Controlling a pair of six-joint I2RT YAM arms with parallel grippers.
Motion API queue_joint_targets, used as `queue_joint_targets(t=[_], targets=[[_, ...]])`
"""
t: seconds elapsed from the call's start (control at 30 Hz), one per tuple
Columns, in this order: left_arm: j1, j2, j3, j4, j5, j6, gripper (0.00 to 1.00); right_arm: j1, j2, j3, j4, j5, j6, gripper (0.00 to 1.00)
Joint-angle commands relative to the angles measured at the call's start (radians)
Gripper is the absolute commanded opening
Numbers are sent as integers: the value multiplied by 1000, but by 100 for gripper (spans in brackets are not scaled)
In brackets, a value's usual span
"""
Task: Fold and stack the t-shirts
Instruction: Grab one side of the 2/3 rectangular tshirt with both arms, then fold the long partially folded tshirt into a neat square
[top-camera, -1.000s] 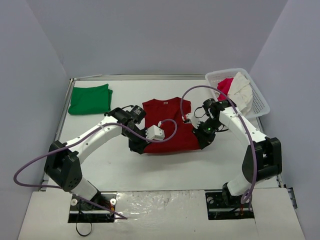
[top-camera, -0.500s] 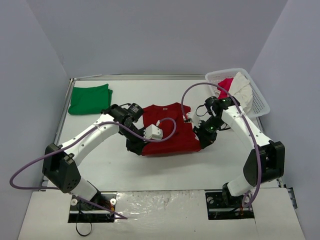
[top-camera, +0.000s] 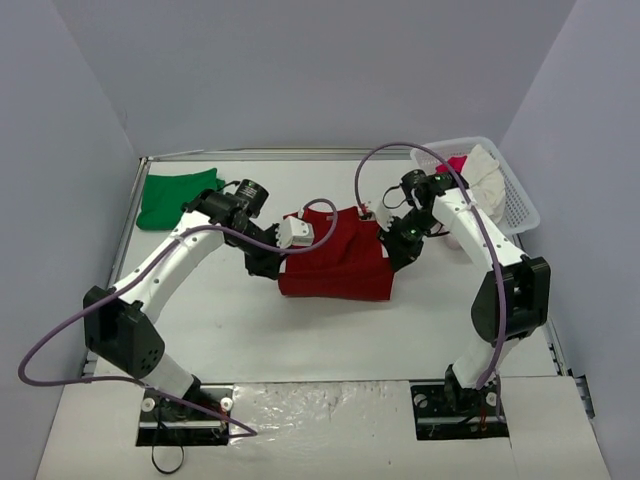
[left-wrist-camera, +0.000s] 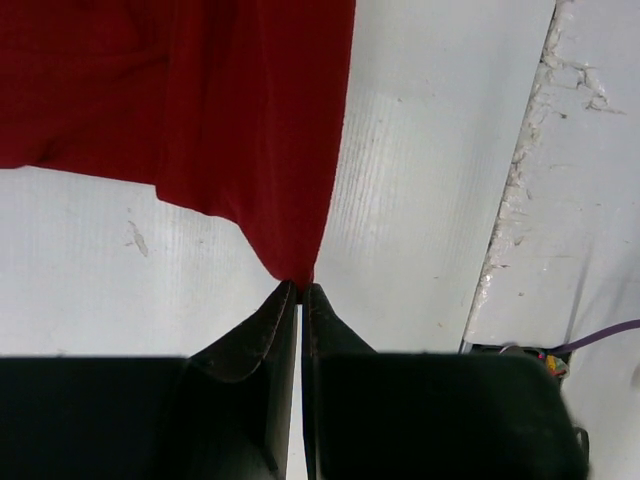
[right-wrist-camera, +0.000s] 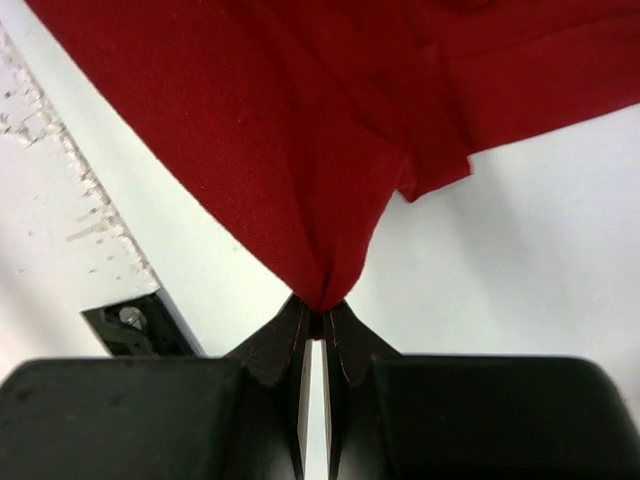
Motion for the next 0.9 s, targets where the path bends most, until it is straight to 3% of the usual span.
queue_joint_targets(t=[0.0,0.87], targets=[[11,31,69,-1,4,11,2,-9,32,88,-27,14,13,0],[100,243,310,197,-108,-76,2,-38,383,585,-33,55,59,0]])
